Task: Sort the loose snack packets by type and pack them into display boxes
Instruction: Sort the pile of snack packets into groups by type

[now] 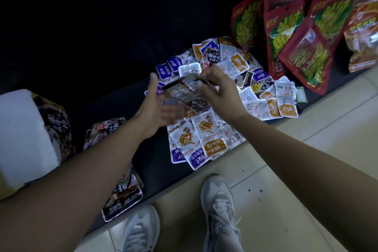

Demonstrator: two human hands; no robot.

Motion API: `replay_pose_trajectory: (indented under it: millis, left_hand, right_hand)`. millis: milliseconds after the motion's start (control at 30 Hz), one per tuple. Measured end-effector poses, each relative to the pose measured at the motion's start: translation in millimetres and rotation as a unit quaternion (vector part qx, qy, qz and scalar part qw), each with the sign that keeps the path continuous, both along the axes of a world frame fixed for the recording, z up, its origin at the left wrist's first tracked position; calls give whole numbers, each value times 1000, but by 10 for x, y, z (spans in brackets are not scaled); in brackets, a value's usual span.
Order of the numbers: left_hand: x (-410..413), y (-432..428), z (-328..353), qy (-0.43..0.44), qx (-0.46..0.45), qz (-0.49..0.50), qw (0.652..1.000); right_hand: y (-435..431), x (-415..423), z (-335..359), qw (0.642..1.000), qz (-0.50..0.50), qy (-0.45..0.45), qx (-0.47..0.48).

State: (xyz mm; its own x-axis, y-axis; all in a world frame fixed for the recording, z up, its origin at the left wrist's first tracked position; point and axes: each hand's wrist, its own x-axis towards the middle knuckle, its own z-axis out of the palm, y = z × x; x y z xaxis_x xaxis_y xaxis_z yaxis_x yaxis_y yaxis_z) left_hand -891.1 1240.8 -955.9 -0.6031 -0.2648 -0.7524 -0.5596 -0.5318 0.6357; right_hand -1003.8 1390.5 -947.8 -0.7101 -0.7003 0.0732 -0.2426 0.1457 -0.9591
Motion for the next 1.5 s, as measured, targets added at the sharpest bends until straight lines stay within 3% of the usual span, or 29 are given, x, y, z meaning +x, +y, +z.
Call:
replay_pose_trajectory:
  millis: [67,133,233,300,367,467,533,567,667,700,800,933,1000,1067,1133,1233,1333,1500]
  left_hand:
    - [172,-122,86,1,90,25,996]
    - [338,-207,154,18,103,75,992]
    - [627,-328,87,9,10,83,996]
    - [908,-387,-12,-61,-89,39,993]
    - [1211,-460,-142,-146,-214,-18,966]
    - [1556,-527,-285,-186,-368,-94,906]
    - [1677,-487,-297,-197,-465,-163,847]
    - [1712,-455,-315,-210,-514,-211,805]
    - [1650,-325,-299,-222,-652,-358,630]
    - [1601,-292,-290,-193,-658,-394,612]
    - [1472,-257,-332,-131,-580,-492,636]
    - [1287,-181,-315,-203,-616,-503,572]
    - [1184,-158,-316,-224,-631,-479,568]
    - [1089,-152,-369,-203,-638,-457,586]
    - [990,-112,-451,-130,-622,-436,637]
    - [840,25,-580,-70,-568,-417,706]
    - [757,141,-700,-102,-548,-371,743]
    - [806,121,-742,-103,-624,-357,688]
  right_hand:
    - [-111,151,76,999,40,8,-3]
    - [-206,338,67,994,106,21,21]
    - [-290,610,-150,974,167,128,84]
    - [-294,743,-321,939,197,183,213]
    - [-239,839,-448,901,197,169,347]
    - [-100,942,-600,862,181,171,442]
    - [-32,976,-667,846,197,180,461]
    - [-13,982,-696,844,207,183,460]
    - [-15,981,-741,852,225,186,433]
    - [-23,973,-743,861,226,185,416]
    - [-7,934,-720,884,191,206,374]
    - [127,784,-726,875,78,216,427]
    - [211,732,-765,853,68,179,486]
    - [269,731,-811,836,82,183,512]
    - [286,733,-861,836,83,201,504]
    - [300,670,-940,869,32,230,437]
    - [337,547,-985,889,12,247,386]
    - [370,542,-988,879,-5,263,397]
